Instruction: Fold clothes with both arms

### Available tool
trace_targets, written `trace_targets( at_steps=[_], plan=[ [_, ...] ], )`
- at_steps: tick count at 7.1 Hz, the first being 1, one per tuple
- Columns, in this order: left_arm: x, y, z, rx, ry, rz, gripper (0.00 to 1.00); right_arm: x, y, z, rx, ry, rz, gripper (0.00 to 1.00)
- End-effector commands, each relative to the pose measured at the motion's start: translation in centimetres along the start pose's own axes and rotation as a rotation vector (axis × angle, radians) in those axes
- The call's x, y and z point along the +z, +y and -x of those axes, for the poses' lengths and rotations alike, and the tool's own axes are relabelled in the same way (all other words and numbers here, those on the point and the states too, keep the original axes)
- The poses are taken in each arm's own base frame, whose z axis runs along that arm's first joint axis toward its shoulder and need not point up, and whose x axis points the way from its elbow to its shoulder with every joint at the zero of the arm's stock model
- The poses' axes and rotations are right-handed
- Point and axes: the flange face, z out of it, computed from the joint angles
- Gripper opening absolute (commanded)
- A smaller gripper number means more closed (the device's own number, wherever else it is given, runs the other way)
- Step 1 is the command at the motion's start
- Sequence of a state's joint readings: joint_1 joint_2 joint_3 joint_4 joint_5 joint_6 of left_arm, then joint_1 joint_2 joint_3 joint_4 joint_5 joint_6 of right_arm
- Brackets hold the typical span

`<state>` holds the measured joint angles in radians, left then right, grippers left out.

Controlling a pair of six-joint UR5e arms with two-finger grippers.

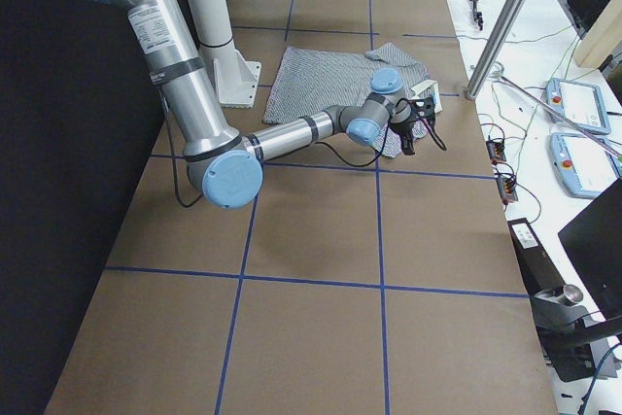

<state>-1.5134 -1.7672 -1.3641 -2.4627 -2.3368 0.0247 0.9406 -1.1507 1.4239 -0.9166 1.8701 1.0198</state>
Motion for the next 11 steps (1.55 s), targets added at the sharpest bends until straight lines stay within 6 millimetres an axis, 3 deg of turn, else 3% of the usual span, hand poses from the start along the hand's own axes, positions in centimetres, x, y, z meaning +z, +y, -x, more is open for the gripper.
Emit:
trace_targets(
  at_steps=[1, 5, 11],
  plan=[
    [0.0, 0.0, 0.0, 0.001, 0.0, 0.0, 1.0, 5.3, 4.0, 1.9, 0.02, 0.005, -0.043, 0.59],
    [0.1, 0.2, 0.0, -0.002, 0.0, 0.002, 1.0, 7.0, 7.3, 3.4, -0.023, 0.026, -0.054, 0.47],
    [0.5, 0.9, 0.2, -0.009, 0.003, 0.013, 1.0, 6.7, 7.1, 2.8, -0.07, 0.037, -0.054, 0.42]
  ],
)
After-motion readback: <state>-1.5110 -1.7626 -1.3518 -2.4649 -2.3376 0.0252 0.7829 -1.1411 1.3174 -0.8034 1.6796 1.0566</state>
